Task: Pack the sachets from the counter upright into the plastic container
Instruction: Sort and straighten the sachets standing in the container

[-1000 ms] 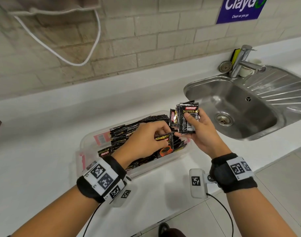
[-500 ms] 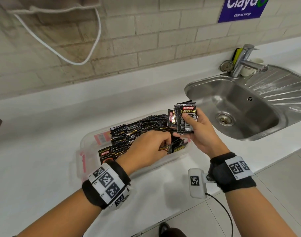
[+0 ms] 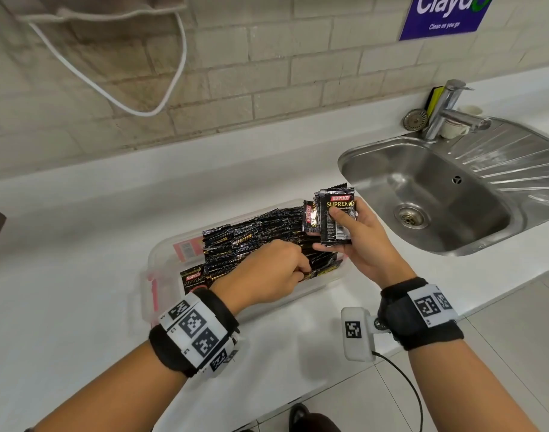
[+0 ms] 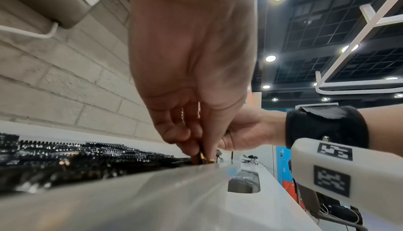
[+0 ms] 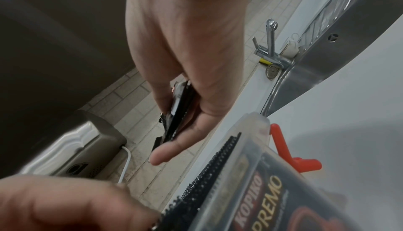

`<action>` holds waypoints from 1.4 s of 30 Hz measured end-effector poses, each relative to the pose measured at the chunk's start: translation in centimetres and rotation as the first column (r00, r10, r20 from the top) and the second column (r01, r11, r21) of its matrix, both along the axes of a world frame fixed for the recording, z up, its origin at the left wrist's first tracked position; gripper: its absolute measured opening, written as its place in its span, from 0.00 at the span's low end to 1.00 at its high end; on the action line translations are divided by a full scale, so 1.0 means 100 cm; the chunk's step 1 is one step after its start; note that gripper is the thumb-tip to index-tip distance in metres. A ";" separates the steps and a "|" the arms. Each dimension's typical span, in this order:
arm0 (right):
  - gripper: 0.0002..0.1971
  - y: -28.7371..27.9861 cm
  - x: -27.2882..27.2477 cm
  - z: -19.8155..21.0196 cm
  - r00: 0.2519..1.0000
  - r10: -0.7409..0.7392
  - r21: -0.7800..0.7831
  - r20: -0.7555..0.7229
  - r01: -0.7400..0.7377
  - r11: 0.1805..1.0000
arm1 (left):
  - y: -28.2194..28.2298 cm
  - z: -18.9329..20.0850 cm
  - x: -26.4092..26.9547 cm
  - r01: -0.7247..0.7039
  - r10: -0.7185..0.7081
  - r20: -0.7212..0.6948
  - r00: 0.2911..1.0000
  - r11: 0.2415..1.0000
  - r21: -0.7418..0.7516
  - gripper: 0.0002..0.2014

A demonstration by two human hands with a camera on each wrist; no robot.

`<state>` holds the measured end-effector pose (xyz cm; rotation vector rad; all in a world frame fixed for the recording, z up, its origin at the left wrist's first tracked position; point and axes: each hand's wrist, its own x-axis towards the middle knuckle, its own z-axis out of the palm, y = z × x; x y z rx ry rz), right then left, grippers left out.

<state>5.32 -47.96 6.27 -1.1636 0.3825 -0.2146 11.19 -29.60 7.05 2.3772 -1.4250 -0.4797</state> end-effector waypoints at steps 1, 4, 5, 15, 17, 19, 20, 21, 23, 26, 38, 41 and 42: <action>0.16 0.000 0.000 -0.001 1.000 0.003 0.004 0.001 -0.003 1.000 | 0.000 -0.001 0.000 -0.035 0.035 -0.015 0.999 0.999 -0.019 0.09; 0.13 -0.001 0.000 -0.004 1.000 0.020 0.025 0.014 -0.020 0.999 | 0.001 -0.003 0.001 -0.075 0.075 -0.027 0.997 0.997 -0.026 0.06; 0.13 -0.002 0.000 -0.005 0.999 0.026 0.033 0.020 -0.027 0.999 | 0.001 -0.003 0.001 -0.068 0.068 -0.026 0.997 0.998 -0.015 0.06; 0.21 0.005 0.003 -0.012 0.995 0.066 -0.040 0.074 -0.064 0.997 | 0.005 0.024 0.008 -0.248 0.252 -0.038 0.967 0.897 -0.366 0.08; 0.23 0.010 0.004 -0.013 0.993 0.090 -0.081 0.081 -0.084 0.993 | 0.002 0.030 0.010 -0.324 0.321 -0.085 0.943 0.834 -0.447 0.16; 0.23 0.016 0.005 -0.012 0.989 0.114 -0.121 0.098 -0.102 0.987 | -0.003 0.034 0.012 -0.373 0.340 -0.156 0.927 0.812 -0.448 0.22; 0.21 0.019 0.006 -0.012 0.986 0.129 -0.136 0.110 -0.114 0.984 | -0.005 0.035 0.012 -0.394 0.349 -0.183 0.919 0.805 -0.443 0.22; 0.20 0.022 0.007 -0.011 0.982 0.147 -0.148 0.120 -0.129 0.981 | -0.008 0.035 0.013 -0.414 0.362 -0.201 0.910 0.796 -0.442 0.22; 0.18 0.028 0.008 -0.008 0.973 0.187 -0.160 0.135 -0.165 0.973 | -0.010 0.033 0.015 -0.453 0.392 -0.227 0.892 0.768 -0.453 0.20; 0.17 0.035 0.008 -0.003 0.967 0.216 -0.151 0.136 -0.195 0.969 | -0.011 0.032 0.019 -0.508 0.430 -0.270 0.861 0.729 -0.459 0.20; 0.24 0.038 0.006 0.006 0.937 0.309 -0.220 0.160 -0.272 0.937 | -0.004 0.041 0.030 -0.697 0.278 -0.721 0.635 0.608 -0.380 0.15; 0.21 0.036 0.006 0.003 0.951 0.274 -0.179 0.145 -0.247 0.952 | 0.002 0.043 0.033 -0.708 0.229 -0.774 0.591 0.606 -0.362 0.13; 0.19 0.036 0.007 0.001 0.958 0.252 -0.162 0.139 -0.229 0.960 | 0.004 0.043 0.034 -0.701 0.234 -0.764 0.601 0.612 -0.365 0.12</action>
